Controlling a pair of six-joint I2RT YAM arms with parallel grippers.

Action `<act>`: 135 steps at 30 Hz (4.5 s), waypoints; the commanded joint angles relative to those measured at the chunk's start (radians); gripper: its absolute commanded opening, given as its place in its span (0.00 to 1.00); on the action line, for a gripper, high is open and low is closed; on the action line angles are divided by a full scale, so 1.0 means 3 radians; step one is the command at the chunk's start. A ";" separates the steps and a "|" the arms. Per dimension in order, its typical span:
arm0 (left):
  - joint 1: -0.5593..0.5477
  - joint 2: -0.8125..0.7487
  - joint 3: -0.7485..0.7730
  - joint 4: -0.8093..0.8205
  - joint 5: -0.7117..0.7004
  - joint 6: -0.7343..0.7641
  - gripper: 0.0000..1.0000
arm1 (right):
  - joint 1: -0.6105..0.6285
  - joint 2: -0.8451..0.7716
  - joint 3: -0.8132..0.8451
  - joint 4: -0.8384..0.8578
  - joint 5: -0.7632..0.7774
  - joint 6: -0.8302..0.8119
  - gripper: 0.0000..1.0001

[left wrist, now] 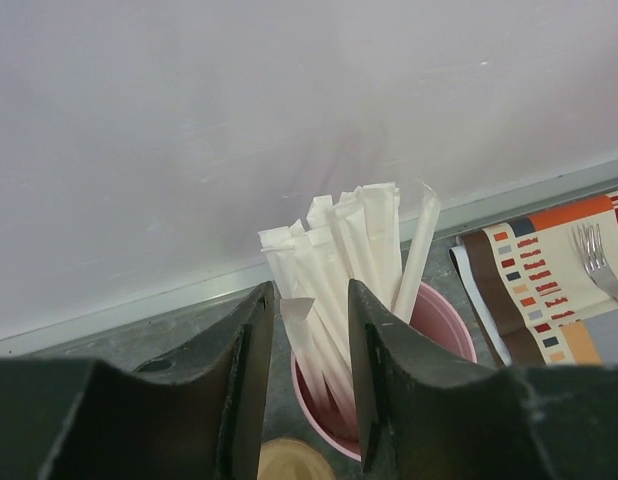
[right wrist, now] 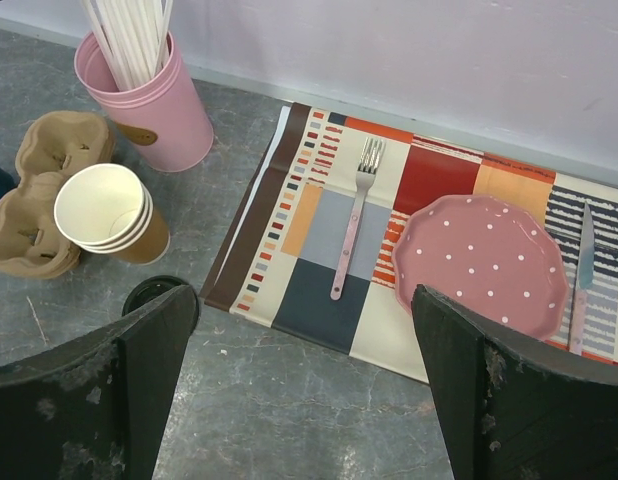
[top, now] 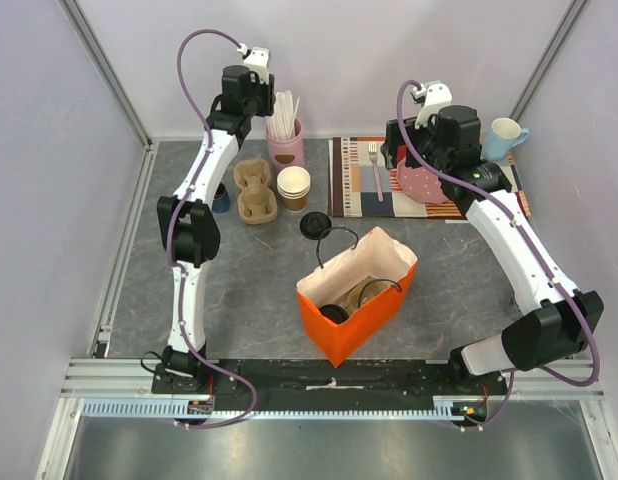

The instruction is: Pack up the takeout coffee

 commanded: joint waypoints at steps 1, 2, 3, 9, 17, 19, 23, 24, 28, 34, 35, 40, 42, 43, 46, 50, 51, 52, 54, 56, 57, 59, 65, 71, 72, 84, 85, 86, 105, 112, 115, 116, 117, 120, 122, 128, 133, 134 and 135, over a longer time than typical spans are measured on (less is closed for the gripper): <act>0.0029 0.0026 -0.0037 0.0202 0.0164 0.0105 0.42 | -0.0005 -0.0057 0.0095 0.0004 0.0053 -0.0019 0.98; 0.0029 0.0021 -0.0052 0.0197 0.0174 0.0095 0.42 | -0.0010 -0.0057 0.0095 0.0009 0.0053 -0.0019 0.98; 0.0029 0.0031 -0.0082 0.0191 0.0179 0.0085 0.42 | -0.0010 -0.0067 0.0090 -0.0001 0.0053 -0.0019 0.98; 0.0034 0.0082 -0.0093 0.0181 0.0092 0.0044 0.35 | -0.0005 -0.0057 0.0105 -0.0031 0.0053 -0.0030 0.98; 0.0039 -0.0031 -0.0093 0.0161 0.0195 0.0028 0.02 | -0.0010 -0.0037 0.0161 -0.0052 0.0048 -0.0045 0.98; 0.0034 -0.0056 -0.0093 0.0146 0.0195 0.0069 0.02 | -0.0015 -0.0037 0.0161 -0.0052 0.0037 -0.0045 0.98; 0.0034 -0.0102 -0.0093 0.0181 0.0189 0.0146 0.02 | -0.0005 -0.0021 0.0171 -0.0052 0.0032 -0.0050 0.98; 0.0039 -0.0097 -0.0093 0.0217 0.0189 0.0197 0.02 | -0.0010 -0.0026 0.0171 -0.0057 0.0027 -0.0050 0.98; 0.0049 -0.0051 -0.0093 0.0248 0.0179 0.0223 0.03 | -0.0010 -0.0021 0.0187 -0.0052 0.0007 -0.0055 0.98; 0.0080 -0.0031 -0.0154 0.0186 0.0143 0.0146 0.25 | -0.0010 -0.0067 0.0146 -0.0052 0.0007 -0.0050 0.98; 0.0090 -0.0026 -0.0159 0.0196 0.0174 0.0151 0.26 | -0.0005 -0.0082 0.0141 -0.0052 0.0007 -0.0055 0.98; 0.0085 0.0071 -0.0154 0.0293 0.0225 0.0187 0.27 | -0.0010 -0.0108 0.0100 -0.0052 -0.0004 -0.0040 0.98; 0.0085 0.0112 -0.0134 0.0355 0.0215 0.0228 0.28 | -0.0005 -0.0118 0.0095 -0.0052 0.0001 -0.0035 0.98; 0.0090 0.0143 -0.0119 0.0370 0.0245 0.0238 0.28 | -0.0004 -0.0123 0.0100 -0.0052 -0.0004 -0.0030 0.98; 0.0085 0.0184 -0.0083 0.0421 0.0409 0.0228 0.28 | -0.0010 -0.0144 0.0090 -0.0062 -0.0004 -0.0019 0.98; 0.0085 0.0204 -0.0103 0.0437 0.0603 0.0192 0.29 | -0.0010 -0.0149 0.0095 -0.0067 -0.0004 -0.0004 0.98; 0.0085 0.0215 -0.0113 0.0437 0.0624 0.0187 0.29 | -0.0010 -0.0154 0.0095 -0.0067 -0.0009 0.0001 0.98; 0.0085 0.0220 -0.0108 0.0442 0.0629 0.0187 0.29 | -0.0010 -0.0154 0.0100 -0.0072 -0.0009 0.0006 0.98; 0.0085 0.0225 -0.0108 0.0477 0.0594 0.0192 0.22 | -0.0010 -0.0159 0.0100 -0.0083 -0.0004 0.0006 0.98; 0.0085 0.0215 -0.0098 0.0498 0.0512 0.0187 0.11 | -0.0015 -0.0170 0.0100 -0.0088 -0.0009 0.0011 0.98; 0.0085 0.0189 -0.0093 0.0493 0.0496 0.0182 0.03 | -0.0010 -0.0175 0.0105 -0.0093 -0.0004 0.0011 0.98; 0.0085 0.0143 -0.0093 0.0468 0.0491 0.0172 0.02 | -0.0005 -0.0185 0.0090 -0.0098 0.0001 0.0011 0.98; 0.0095 -0.0066 -0.0149 0.0340 0.0609 0.0136 0.02 | -0.0010 -0.0226 0.0028 -0.0093 0.0007 0.0016 0.98; 0.0110 -0.0317 -0.0139 0.0151 0.0762 0.0120 0.02 | -0.0010 -0.0231 0.0003 -0.0093 0.0002 -0.0004 0.98; 0.0110 -0.0342 -0.0144 0.0125 0.0782 0.0120 0.02 | -0.0005 -0.0226 -0.0002 -0.0093 -0.0004 -0.0009 0.98; 0.0116 -0.0802 -0.0103 -0.0105 0.1130 0.0217 0.02 | -0.0004 -0.0236 0.0003 -0.0042 -0.0090 -0.0050 0.98; 0.0116 -0.0823 -0.0108 -0.0135 0.1130 0.0233 0.02 | -0.0010 -0.0236 -0.0012 -0.0027 -0.0106 -0.0050 0.98; 0.0121 -0.0838 -0.0108 -0.0136 0.1130 0.0238 0.02 | -0.0005 -0.0241 -0.0023 -0.0016 -0.0116 -0.0050 0.98; -0.0257 -0.1708 0.0494 -0.0693 0.2106 -0.0497 0.02 | -0.0010 -0.0292 -0.0105 0.0137 0.0214 -0.0086 0.98; -0.0794 -0.1754 0.0802 -0.1019 0.2536 -0.0662 0.02 | -0.0122 -0.0384 -0.0196 0.0132 0.0574 0.0195 0.98; -0.1060 -0.1779 0.0812 -0.1188 0.2679 -0.0621 0.02 | -0.0142 -0.0466 -0.0283 0.0127 0.0539 0.0195 0.98; -0.1116 -0.1784 0.0822 -0.1225 0.2720 -0.0616 0.02 | -0.0158 -0.0522 -0.0309 0.0127 0.0533 0.0195 0.98; -0.1243 -0.1795 0.0837 -0.1265 0.2802 -0.0575 0.02 | -0.0163 -0.0553 -0.0370 0.0122 0.0528 0.0195 0.98; -0.1433 -0.1810 0.0924 -0.1506 0.2864 -0.0382 0.02 | -0.0178 -0.0686 -0.0473 0.0127 0.0498 0.0185 0.98; -0.1648 -0.1825 0.0975 -0.1760 0.2777 -0.0192 0.02 | -0.0189 -0.0783 -0.0570 0.0117 0.0477 0.0185 0.98; -0.1919 -0.1876 0.0818 -0.2017 0.2598 0.0140 0.02 | -0.0189 -0.1023 -0.0774 0.0081 0.0451 0.0206 0.98; -0.2042 -0.1958 0.0266 -0.2038 0.2429 0.0488 0.02 | -0.0194 -0.1187 -0.0907 0.0066 0.0396 0.0226 0.98; -0.2042 -0.1948 0.0174 -0.2018 0.2434 0.0494 0.02 | -0.0194 -0.1228 -0.0918 0.0066 0.0390 0.0226 0.98; -0.2057 -0.1928 0.0143 -0.1992 0.2490 0.0494 0.02 | -0.0189 -0.1243 -0.0928 0.0050 0.0385 0.0221 0.98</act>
